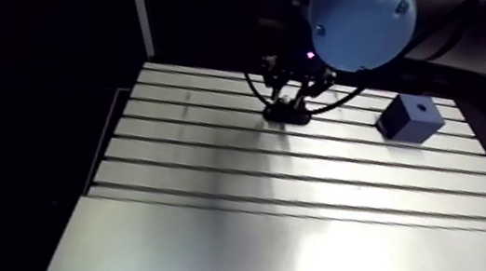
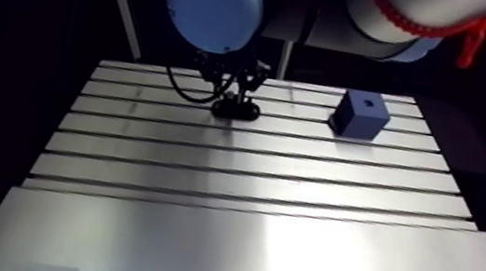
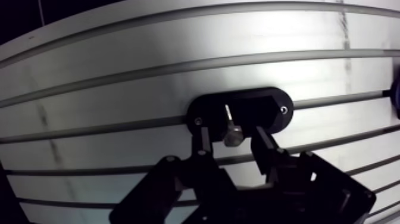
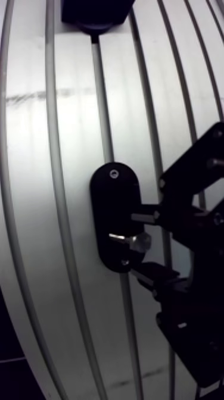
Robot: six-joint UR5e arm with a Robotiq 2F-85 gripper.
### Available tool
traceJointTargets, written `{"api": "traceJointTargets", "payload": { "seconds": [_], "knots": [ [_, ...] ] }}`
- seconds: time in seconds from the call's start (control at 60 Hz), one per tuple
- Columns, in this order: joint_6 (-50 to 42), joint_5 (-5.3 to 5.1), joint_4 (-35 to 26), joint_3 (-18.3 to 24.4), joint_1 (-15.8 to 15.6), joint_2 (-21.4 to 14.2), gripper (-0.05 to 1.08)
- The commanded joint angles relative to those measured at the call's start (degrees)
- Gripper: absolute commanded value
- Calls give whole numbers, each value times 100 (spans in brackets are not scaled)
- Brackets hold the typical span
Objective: Pick up the M10 bolt and insert it into the hex recess until seated.
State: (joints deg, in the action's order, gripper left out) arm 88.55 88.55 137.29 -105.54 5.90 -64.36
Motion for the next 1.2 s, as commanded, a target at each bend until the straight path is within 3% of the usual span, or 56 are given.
{"api": "traceJointTargets", "payload": {
  "seconds": [0.017,1.2],
  "knots": [
    [0,0,31,-6,-1,8,53],
    [0,-9,57,-6,-1,-1,58]
  ]
}}
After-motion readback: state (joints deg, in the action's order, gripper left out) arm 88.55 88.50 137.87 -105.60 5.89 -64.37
